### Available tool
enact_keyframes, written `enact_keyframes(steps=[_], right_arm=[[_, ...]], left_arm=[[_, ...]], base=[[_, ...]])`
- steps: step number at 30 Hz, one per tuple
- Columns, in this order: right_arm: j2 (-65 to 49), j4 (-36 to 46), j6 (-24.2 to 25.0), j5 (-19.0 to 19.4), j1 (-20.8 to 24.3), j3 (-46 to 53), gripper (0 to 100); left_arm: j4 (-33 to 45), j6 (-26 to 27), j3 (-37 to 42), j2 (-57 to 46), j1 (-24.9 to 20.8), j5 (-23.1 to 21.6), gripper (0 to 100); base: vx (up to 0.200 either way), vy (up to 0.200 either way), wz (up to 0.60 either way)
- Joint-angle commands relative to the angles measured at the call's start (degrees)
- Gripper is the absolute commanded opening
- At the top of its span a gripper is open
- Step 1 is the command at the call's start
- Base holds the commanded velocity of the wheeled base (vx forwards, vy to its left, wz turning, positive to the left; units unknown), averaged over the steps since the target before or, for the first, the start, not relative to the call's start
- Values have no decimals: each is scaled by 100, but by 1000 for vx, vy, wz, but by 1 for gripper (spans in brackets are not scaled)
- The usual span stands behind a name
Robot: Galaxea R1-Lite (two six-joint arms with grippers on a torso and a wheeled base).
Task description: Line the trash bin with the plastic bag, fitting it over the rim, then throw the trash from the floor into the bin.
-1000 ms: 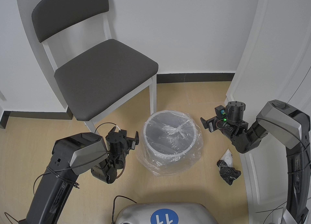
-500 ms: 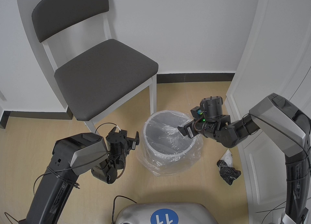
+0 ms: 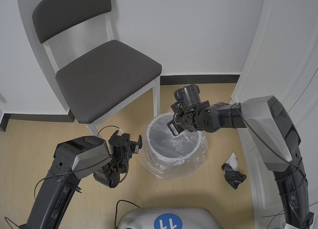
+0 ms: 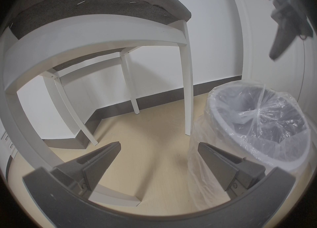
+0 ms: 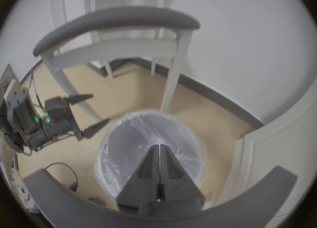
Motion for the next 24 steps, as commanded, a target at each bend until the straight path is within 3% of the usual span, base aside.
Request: enact_keyframes(steps=[1, 13, 24], right_arm=[[759, 355, 6, -54, 136, -327, 0], [1612, -269, -29, 25, -58, -327, 0], [1708, 30, -126, 25, -137, -327, 0]], left_arm=[[-10, 98, 32, -15, 14, 114, 100], [-45, 124, 41, -6, 14, 122, 100], [-54, 115, 41, 3, 14, 131, 100]], base=[[0, 0, 0], [0, 0, 0], [0, 0, 0]])
